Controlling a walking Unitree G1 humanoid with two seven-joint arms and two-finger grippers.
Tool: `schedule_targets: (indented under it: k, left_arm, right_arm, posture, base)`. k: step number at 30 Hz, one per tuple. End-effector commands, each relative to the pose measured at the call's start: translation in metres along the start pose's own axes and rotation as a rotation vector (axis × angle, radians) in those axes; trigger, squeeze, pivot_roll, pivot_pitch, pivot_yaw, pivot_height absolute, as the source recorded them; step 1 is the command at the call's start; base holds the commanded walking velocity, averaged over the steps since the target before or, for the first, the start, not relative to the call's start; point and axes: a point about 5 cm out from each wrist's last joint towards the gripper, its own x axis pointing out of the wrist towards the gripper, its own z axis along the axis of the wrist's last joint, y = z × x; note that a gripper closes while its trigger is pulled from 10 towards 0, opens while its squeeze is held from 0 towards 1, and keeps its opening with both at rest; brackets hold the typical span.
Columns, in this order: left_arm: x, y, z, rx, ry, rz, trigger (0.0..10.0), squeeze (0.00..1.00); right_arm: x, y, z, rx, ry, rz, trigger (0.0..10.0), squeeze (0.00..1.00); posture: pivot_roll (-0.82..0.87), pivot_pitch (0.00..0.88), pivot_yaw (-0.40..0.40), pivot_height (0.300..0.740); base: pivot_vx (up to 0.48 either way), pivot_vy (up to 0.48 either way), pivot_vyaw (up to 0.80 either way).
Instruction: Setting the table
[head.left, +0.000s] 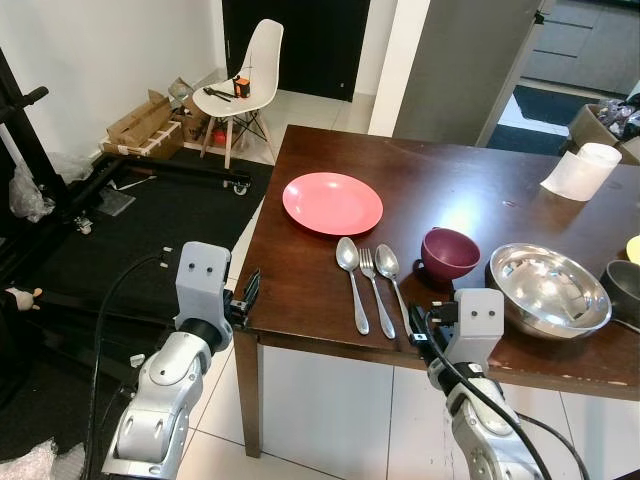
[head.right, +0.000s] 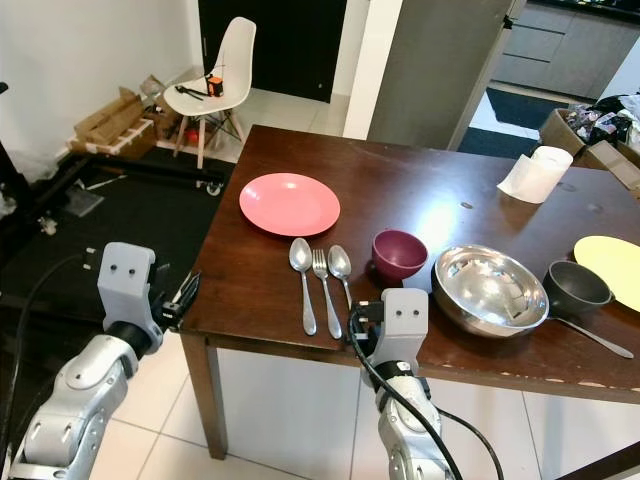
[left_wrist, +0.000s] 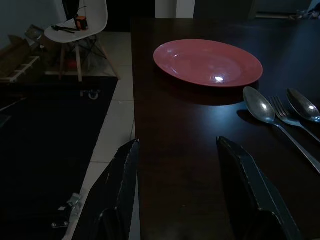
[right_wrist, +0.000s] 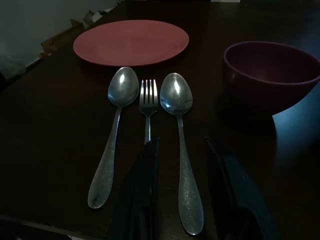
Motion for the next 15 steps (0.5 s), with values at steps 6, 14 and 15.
schedule_targets:
  k: [6, 14, 15]
  left_arm:
    - [0.0003, -0.0008, -0.0013, 0.008, 0.004, -0.007, 10.0, 0.0]
    - [0.0009, -0.0014, -0.0009, 0.005, 0.003, -0.007, 10.0, 0.0]
    - [0.0009, -0.0016, -0.0009, 0.004, 0.003, -0.007, 10.0, 0.0]
  right_arm:
    - [-0.0011, -0.0022, -0.0034, 0.002, 0.008, -0.011, 10.0, 0.0]
    - [-0.0007, -0.0028, -0.0031, 0.0, 0.007, -0.012, 10.0, 0.0]
    - [-0.0007, -0.0029, -0.0031, 0.0, 0.008, -0.012, 10.0, 0.0]
  posture:
    - [-0.1, 0.0, -0.002, 0.74]
    - [-0.1, 0.0, -0.005, 0.74]
    - [-0.1, 0.0, -0.005, 0.74]
  base:
    - [0.0, 0.0, 0.0]
    - [0.0, 0.0, 0.0]
    - [0.0, 0.0, 0.0]
